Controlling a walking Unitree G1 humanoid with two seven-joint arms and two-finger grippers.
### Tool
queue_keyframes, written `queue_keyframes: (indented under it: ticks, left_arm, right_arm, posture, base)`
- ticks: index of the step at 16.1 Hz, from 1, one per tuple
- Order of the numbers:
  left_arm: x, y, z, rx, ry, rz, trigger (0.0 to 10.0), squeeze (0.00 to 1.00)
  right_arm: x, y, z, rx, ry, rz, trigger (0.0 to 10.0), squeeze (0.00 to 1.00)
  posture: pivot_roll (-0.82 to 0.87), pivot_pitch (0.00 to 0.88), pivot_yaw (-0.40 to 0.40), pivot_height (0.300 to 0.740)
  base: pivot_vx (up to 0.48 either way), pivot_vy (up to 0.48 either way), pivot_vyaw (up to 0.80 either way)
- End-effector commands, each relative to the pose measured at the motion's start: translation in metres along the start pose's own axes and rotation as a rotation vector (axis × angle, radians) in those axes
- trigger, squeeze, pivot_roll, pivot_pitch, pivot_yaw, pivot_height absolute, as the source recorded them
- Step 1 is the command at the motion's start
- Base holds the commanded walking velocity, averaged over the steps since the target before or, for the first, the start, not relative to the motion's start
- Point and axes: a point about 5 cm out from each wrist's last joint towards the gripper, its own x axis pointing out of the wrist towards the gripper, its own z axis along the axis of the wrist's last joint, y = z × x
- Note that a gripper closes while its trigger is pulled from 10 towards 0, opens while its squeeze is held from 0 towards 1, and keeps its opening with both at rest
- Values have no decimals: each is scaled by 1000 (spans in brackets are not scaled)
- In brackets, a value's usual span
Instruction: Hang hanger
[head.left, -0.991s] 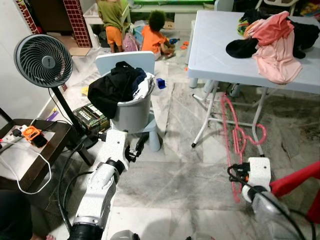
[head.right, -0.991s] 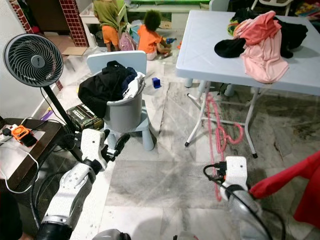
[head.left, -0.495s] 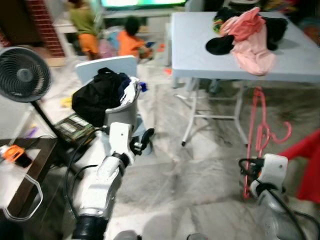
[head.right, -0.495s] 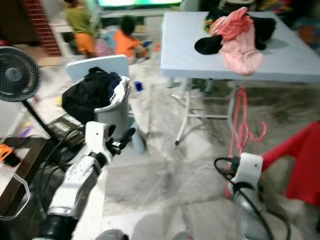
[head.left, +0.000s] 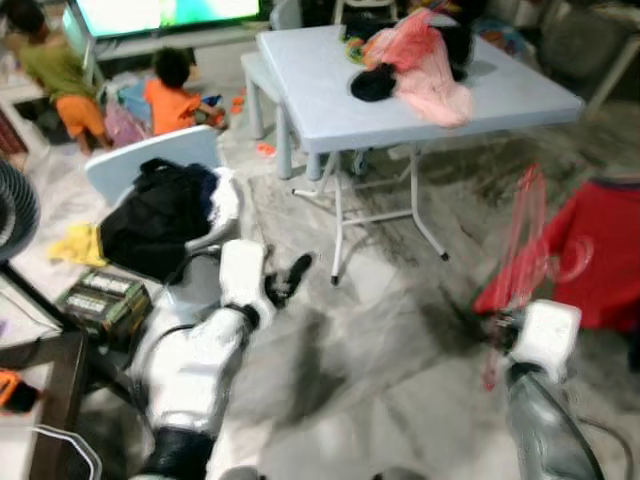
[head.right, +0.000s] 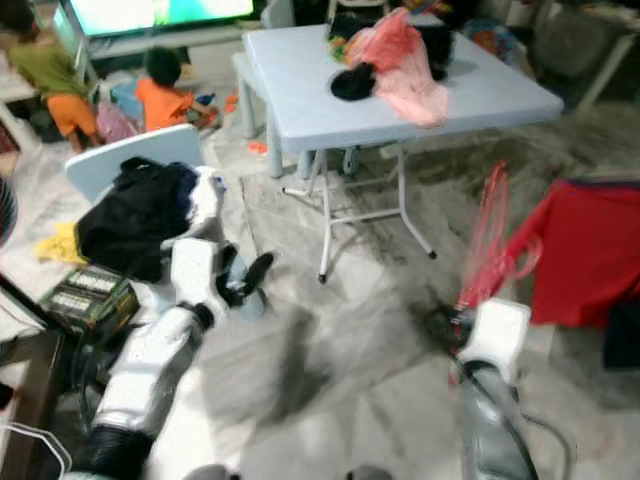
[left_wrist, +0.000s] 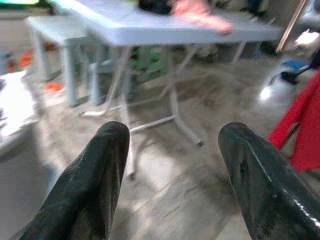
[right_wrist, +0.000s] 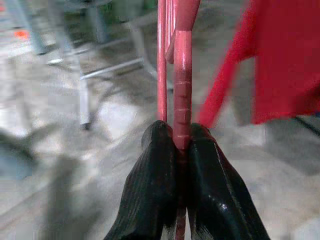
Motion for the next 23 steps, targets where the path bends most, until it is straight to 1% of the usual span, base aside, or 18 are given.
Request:
queue_keyframes:
  ticks: [1,3,7,10,11,14,15,18,20,21,23]
  left_arm:
    - [1,-3,4,-12,-18,-22,10000,0]
    - [1,-5,4,-15,-22,-32,10000,0]
    - [2,-6,5,-24,-29,-42,10000,0]
    - [3,-8,5,-28,-29,-49,10000,0]
    - [3,-8,5,-29,-29,-50,10000,0]
    - [4,-10,5,-28,-28,-60,10000,0]
    - [5,-12,5,-25,-26,-68,10000,0]
    - [5,-14,4,-14,-16,-86,10000,0]
    - [5,-15,2,-8,-3,-97,10000,0]
    - [5,-16,0,-1,9,-104,10000,0]
    - [4,-17,-1,8,15,-114,10000,0]
  right_arm:
    - [1,-4,9,-7,-34,-20,10000,0]
    - [1,-4,10,-6,-32,-27,10000,0]
    - [3,2,15,-14,-45,-16,10000,0]
    - [4,0,19,-30,-69,-34,10000,0]
    - [3,-2,22,-32,-90,-59,10000,0]
    - [3,-15,32,-49,-159,-164,10000,0]
    - [4,-22,35,-73,-171,-214,10000,0]
    - [7,-29,29,-90,-125,-288,10000,0]
    - [7,-29,22,-69,-90,-298,10000,0]
    - [8,-29,20,-76,-73,-305,10000,0]
    - [9,-27,20,-59,-68,-302,10000,0]
  posture:
    - [-61,0,33,740]
    - [-61,0,33,740]
    - [-64,0,30,740]
    - [-64,0,28,740]
    - [-64,0,28,740]
    - [-68,0,27,740]
    - [-68,0,27,740]
    - [-68,0,28,740]
    - [-65,0,29,740]
    - [-65,0,29,740]
    - [-64,0,27,740]
  base:
    - [255,0,-756]
    - [349,0,-800]
    - [393,273,-800]
    - [390,277,-800]
    - [386,281,-800]
    - [375,299,-800]
    - [368,307,-800]
    - [358,321,-800]
    - [356,321,-800]
    - [356,319,-800]
    - [354,322,-781]
